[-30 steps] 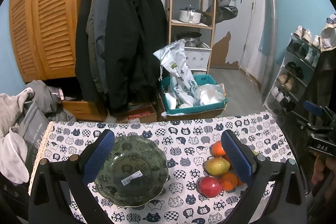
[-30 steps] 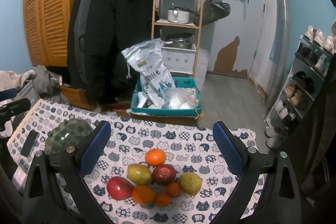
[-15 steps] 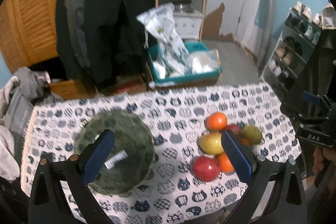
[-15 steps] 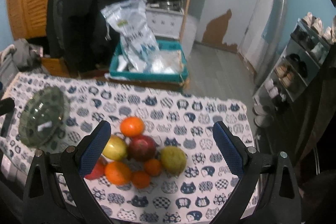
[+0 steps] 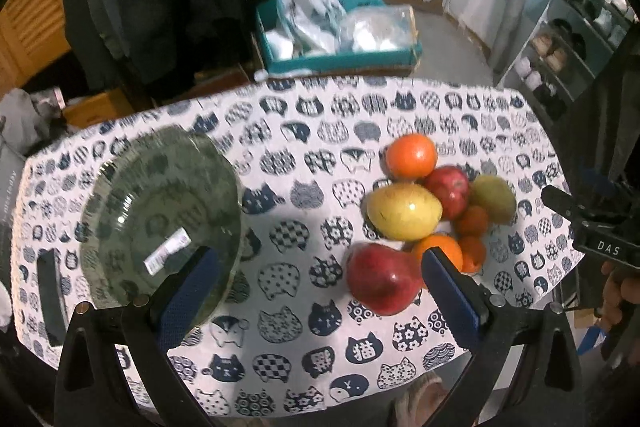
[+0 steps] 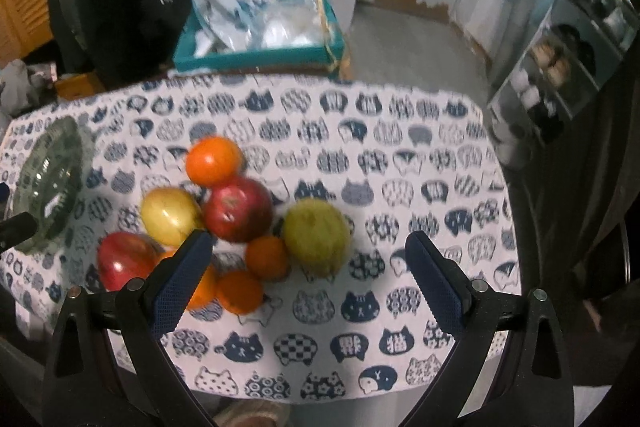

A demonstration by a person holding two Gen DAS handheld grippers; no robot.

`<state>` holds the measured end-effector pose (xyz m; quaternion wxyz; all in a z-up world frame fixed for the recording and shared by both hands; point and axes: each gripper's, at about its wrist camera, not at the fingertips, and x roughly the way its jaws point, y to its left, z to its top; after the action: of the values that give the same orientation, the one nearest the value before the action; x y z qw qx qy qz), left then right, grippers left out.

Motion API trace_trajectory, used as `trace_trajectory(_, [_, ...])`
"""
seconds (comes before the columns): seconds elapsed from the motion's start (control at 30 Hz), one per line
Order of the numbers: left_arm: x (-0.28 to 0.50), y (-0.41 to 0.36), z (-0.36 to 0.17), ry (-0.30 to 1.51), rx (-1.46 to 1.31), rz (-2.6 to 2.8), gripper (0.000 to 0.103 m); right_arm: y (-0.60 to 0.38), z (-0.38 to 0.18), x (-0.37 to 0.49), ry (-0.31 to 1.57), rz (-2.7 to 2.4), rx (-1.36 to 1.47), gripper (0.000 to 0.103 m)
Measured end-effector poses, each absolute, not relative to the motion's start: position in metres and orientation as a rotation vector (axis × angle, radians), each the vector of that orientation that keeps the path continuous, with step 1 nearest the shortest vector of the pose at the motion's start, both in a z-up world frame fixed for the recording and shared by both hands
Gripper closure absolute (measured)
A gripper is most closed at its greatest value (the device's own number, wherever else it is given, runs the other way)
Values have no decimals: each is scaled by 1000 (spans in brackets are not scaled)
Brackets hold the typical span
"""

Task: Organize fruits
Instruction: 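Grasp the red apple with the left tool while the right tool grasps the green mango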

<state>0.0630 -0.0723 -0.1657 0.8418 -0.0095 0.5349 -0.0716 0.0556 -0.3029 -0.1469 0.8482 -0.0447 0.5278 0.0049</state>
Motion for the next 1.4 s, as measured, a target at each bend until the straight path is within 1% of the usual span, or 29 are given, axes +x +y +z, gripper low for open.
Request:
trace_trajectory(0.2, [70,-90,-198,1211,-31,-176,1,-315,-177,54,1197,8,-67,8])
trace_trajectory(0.47, [74,-112,-230,1285,-21,-213,1,-330,-207,57,1266,14,-25,8])
trace_trajectory(0.57, [76,-119,-240,1305,-4,-221,1,-334,-215,61,1281,15,-19,10])
trace_trajectory(0.67, [78,-121,-249,1325,-14,-234,7,-336,-221,69,1292,32,-1,12])
trace_trajectory(0.8, [79,-123,-258,1350,-37,-258,8,-337,-228,83,1303,65,24,12])
trace_trajectory(0.87, [80,-124,-261,1359,-54,-272,10,-336,-232,90,1308,72,23,12])
trace_trajectory(0.97, [82,-128,-267,1382,-73,-308,19,-333,-240,100,1322,70,31,13])
trace_trajectory(1.0, [82,-128,-268,1387,-78,-321,23,-333,-243,103,1329,70,39,15])
trace_trajectory(1.03, [82,-129,-269,1392,-83,-335,26,-332,-246,105,1336,72,48,16])
trace_trajectory(1.17, [82,-130,-270,1389,-82,-345,26,-327,-256,113,1354,56,53,19])
trace_trajectory(1.27, [84,-126,-266,1371,-61,-333,27,-324,-262,120,1378,65,63,24])
trace_trajectory(1.4, [92,-114,-263,1336,-37,-289,27,-328,-273,129,1407,49,89,26])
